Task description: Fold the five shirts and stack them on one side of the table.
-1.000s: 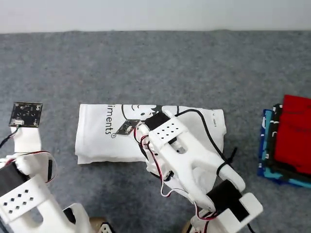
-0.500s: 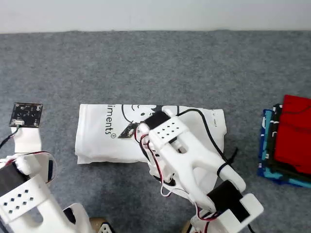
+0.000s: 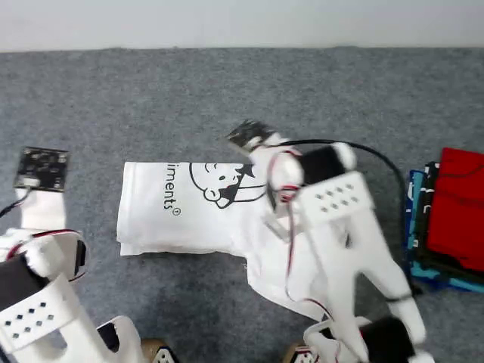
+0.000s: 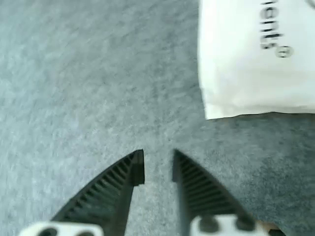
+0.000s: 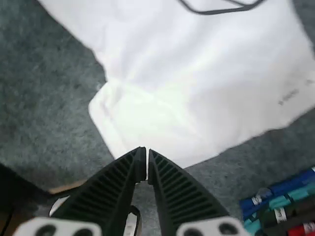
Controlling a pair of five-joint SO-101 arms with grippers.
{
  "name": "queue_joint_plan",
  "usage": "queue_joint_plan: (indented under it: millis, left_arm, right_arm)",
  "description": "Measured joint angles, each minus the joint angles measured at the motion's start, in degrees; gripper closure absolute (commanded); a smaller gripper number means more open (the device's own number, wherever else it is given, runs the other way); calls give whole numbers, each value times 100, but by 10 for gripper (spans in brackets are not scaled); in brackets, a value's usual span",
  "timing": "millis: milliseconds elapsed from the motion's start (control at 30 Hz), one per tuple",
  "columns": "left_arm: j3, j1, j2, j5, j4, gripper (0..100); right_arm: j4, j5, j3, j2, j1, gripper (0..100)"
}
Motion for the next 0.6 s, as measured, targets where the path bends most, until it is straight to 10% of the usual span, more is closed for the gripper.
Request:
queue_joint_plan:
  millis: [600]
  left_arm:
    - [0, 3859, 0, 862, 0, 985]
  right_arm:
    - [18, 0, 633, -1864, 2444, 990]
